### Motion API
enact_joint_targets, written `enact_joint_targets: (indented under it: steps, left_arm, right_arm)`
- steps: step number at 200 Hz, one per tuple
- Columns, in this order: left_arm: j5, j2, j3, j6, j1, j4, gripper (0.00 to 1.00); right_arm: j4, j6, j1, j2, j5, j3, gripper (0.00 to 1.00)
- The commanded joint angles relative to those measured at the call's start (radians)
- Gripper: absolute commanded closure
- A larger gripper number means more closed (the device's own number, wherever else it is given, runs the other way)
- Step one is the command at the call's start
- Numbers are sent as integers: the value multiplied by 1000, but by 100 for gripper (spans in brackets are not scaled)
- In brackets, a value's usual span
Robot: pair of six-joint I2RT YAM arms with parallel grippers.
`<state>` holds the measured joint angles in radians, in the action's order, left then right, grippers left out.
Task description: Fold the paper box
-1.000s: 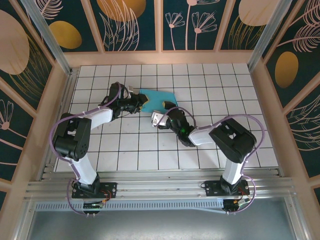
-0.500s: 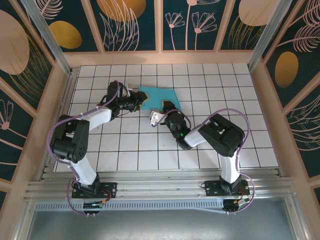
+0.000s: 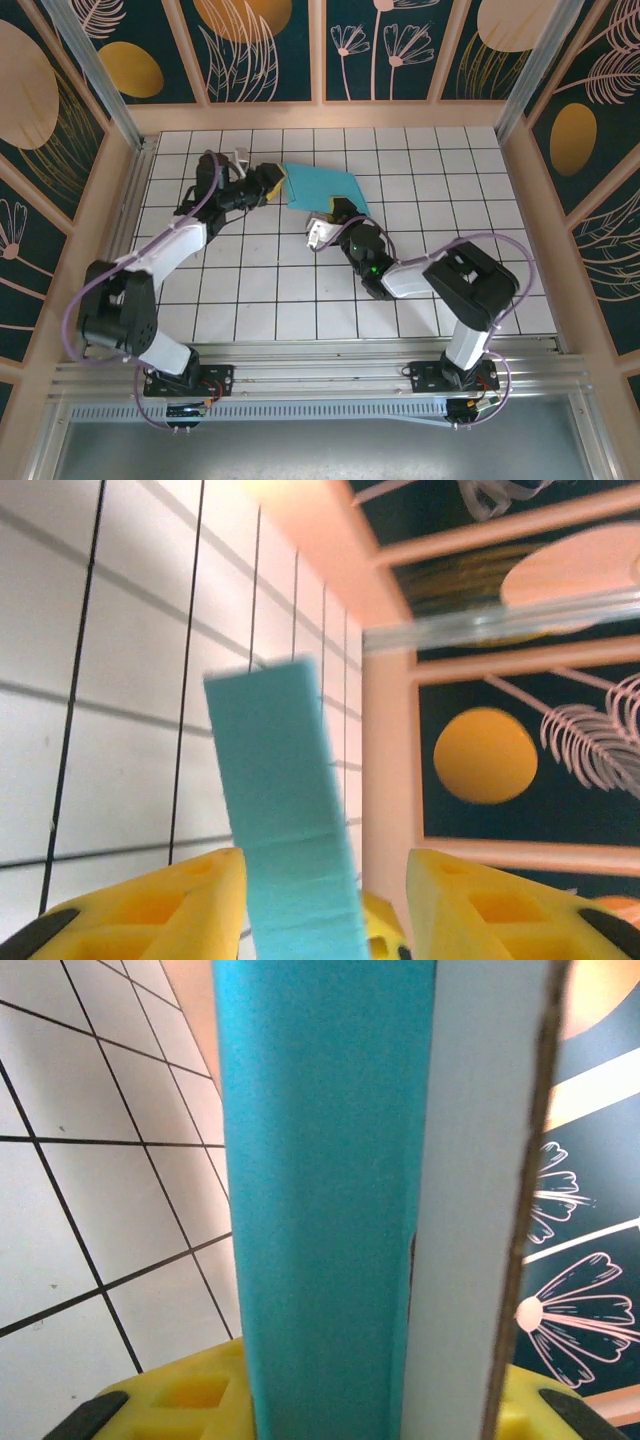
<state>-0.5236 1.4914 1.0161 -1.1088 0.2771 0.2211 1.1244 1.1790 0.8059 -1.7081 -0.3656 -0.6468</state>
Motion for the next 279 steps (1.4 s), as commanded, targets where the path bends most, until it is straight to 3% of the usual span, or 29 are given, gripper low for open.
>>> enact_joint_targets:
  steps: [1, 13, 27, 44, 61, 77, 105, 136, 166, 194, 279]
  left_arm:
    - [199, -138, 61, 173, -30, -108, 51]
    - [309, -220, 63, 311, -31, -146, 48]
    - [404, -322, 37, 481, -31, -145, 46]
    - [428, -444, -23, 715, -31, -120, 37]
    - [355, -559, -111, 985, -31, -100, 28]
    - [350, -634, -156, 1146, -31, -134, 17]
    - [260, -668, -141, 1374, -31, -302, 13]
    - [49, -665, -122, 1616, -31, -514, 11]
    - [-95, -704, -185, 1724, -30, -573, 4]
    - [-108, -726, -237, 1746, -29, -558, 2]
    - [-57, -680, -259, 1836, -29, -618, 1]
  right_arm:
    - [-262, -65, -10, 132, 53, 1, 69]
    - [-585, -111, -28, 229, 161, -61, 72]
    - [-969, -204, -81, 312, 378, -182, 72]
    - [-1351, -272, -136, 317, 567, -374, 69]
    - [-1631, -287, -139, 255, 554, -561, 69]
    - [-1828, -305, -139, 182, 541, -721, 67]
    - [-2067, -344, -135, 51, 509, -960, 66]
    - [-2222, -332, -155, -67, 466, -1116, 67]
    - [-2340, -303, -160, -158, 487, -1215, 65]
    - [-2375, -285, -155, -243, 496, -1260, 65]
    - [-2215, -116, -96, -337, 530, -1228, 65]
